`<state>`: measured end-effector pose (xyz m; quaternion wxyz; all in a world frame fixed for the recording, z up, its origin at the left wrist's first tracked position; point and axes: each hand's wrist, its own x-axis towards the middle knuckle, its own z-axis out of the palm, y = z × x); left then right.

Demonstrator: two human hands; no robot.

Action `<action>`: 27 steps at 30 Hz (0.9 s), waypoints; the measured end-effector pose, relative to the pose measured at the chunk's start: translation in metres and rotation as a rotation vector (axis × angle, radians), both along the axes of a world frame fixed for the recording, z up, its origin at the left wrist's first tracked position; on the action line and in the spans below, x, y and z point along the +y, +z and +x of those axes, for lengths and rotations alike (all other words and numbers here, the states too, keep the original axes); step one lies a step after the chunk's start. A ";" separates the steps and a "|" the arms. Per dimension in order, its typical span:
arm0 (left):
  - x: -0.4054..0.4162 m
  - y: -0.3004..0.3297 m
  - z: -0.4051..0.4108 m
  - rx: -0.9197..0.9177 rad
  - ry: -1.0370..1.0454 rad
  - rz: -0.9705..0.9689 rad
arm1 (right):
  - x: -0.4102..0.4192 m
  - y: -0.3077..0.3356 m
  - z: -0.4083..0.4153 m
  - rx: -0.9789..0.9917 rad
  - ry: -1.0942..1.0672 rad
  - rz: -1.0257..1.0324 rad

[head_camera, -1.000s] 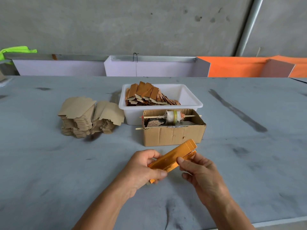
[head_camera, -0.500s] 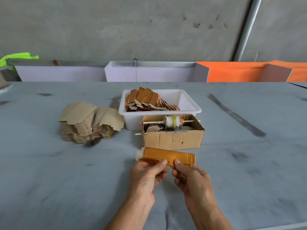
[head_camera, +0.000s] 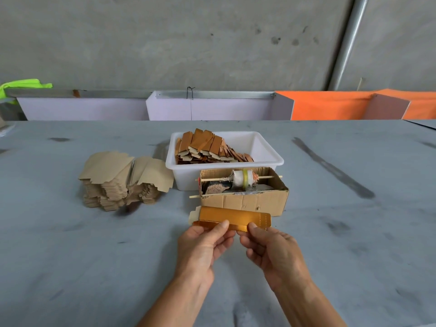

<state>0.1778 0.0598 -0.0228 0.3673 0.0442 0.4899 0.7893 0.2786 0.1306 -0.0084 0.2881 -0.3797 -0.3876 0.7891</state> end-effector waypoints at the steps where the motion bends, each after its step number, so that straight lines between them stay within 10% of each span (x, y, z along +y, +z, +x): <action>1: 0.001 0.001 -0.002 0.003 -0.002 0.000 | 0.002 0.002 0.000 -0.004 0.002 -0.003; 5: 0.011 0.004 -0.008 0.037 0.017 0.014 | 0.011 0.013 0.001 -0.108 0.074 0.075; 11: 0.019 -0.001 -0.022 0.048 0.060 0.024 | 0.056 0.061 0.009 -0.493 -0.145 0.713; 16: 0.025 -0.011 -0.022 0.097 0.043 0.033 | 0.089 0.097 -0.032 -0.862 0.089 1.088; 27: 0.027 -0.020 -0.023 0.079 0.017 0.045 | 0.111 0.087 -0.080 -1.102 0.463 0.728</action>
